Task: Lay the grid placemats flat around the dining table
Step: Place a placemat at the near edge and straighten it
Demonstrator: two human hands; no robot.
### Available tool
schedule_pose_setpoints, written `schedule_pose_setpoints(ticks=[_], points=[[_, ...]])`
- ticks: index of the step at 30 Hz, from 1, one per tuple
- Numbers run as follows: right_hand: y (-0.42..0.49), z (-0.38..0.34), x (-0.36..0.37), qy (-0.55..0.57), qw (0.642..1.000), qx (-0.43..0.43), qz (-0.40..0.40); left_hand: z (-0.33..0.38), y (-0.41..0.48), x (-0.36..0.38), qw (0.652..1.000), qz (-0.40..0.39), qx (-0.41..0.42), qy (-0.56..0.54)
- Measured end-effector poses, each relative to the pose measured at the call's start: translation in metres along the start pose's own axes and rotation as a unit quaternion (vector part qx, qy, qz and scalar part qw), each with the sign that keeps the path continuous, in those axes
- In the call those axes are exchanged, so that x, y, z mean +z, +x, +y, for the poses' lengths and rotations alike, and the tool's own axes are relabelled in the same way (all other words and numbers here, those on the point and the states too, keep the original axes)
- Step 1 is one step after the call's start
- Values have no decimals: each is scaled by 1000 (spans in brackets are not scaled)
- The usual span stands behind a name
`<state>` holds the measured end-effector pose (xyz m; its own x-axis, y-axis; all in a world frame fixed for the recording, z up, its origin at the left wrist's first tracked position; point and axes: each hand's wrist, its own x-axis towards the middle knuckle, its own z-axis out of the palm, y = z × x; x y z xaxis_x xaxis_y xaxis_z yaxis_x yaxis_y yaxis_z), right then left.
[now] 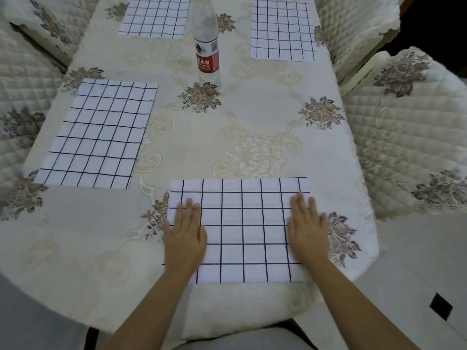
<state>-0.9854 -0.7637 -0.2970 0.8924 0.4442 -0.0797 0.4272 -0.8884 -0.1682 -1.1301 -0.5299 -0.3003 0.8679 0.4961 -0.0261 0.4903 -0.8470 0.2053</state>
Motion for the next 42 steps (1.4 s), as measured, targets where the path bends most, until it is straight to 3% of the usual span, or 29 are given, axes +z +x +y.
schedule_pose_setpoints(ticks=[6, 12, 17, 24, 28, 30, 35, 42], points=[[-11, 5, -9, -1, 995, 96, 11, -21, -12, -4, 999, 25, -22, 18], [-43, -106, 14, 36, 996, -79, -31, 61, -25, 10, 996, -7, 84, -17], [-62, -73, 21, 22, 994, -105, -28, 45, -51, 9, 998, -26, 64, 6], [-77, 8, 2, 19, 999, 27, -20, -2, -70, -5, 1000, -27, -13, 6], [-78, 7, -2, 26, 996, 75, -34, -1, -73, -13, 998, -53, -30, 13], [-82, -17, -3, 20, 998, 51, -23, 19, -71, -16, 998, -62, -17, 16], [-106, -86, 21, 25, 994, -108, -9, 74, -83, -8, 988, -129, 85, 5], [-108, -28, 9, -16, 996, -79, -48, 22, -89, -11, 995, -89, 46, -4]])
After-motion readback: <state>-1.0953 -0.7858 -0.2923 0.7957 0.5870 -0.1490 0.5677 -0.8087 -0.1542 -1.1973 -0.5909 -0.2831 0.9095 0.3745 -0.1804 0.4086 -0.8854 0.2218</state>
